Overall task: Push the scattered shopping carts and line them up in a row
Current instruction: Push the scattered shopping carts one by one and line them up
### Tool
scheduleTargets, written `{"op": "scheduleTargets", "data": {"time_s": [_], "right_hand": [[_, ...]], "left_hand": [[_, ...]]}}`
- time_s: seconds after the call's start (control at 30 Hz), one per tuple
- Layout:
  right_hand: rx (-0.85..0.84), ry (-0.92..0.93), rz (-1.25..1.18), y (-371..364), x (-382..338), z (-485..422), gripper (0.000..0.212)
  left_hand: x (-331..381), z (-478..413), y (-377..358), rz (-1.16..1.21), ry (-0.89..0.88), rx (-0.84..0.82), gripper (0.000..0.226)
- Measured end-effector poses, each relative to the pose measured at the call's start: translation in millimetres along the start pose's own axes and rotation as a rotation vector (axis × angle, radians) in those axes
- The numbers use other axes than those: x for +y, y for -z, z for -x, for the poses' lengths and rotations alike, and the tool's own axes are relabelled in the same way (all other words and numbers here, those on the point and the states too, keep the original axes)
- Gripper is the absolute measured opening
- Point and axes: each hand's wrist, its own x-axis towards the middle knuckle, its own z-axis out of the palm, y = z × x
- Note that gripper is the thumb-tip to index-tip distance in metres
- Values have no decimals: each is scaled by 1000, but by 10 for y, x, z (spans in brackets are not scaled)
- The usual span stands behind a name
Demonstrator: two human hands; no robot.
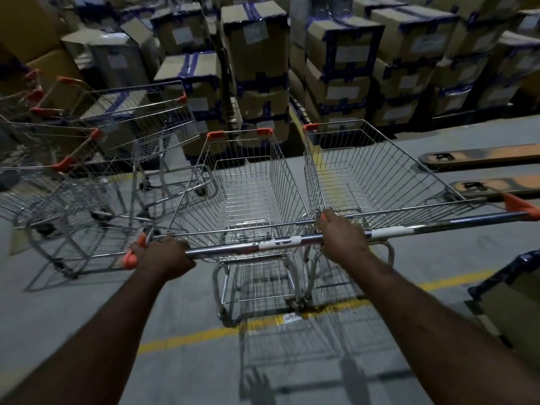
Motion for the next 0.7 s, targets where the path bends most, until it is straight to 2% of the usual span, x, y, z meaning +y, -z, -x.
{"op": "scheduleTargets", "data": {"time_s": [0.13, 0.27, 0.4, 0.53, 0.7], "right_hand": [[-3, -5, -13, 39, -12, 16, 75], [28, 1, -19, 57, -28, 32, 61], [48, 14, -20, 61, -27, 28, 52], [57, 34, -22, 44, -15, 12, 51], [52, 24, -14, 11, -2, -13, 53]], "left_hand": [[95, 137, 64, -13, 14, 26, 49], [101, 270, 176, -46, -40, 67, 54], [-275, 332, 95, -119, -26, 197, 63], [-517, 287, -36, 7, -11, 245, 39], [-474, 330, -109, 55, 7, 282, 22]]}}
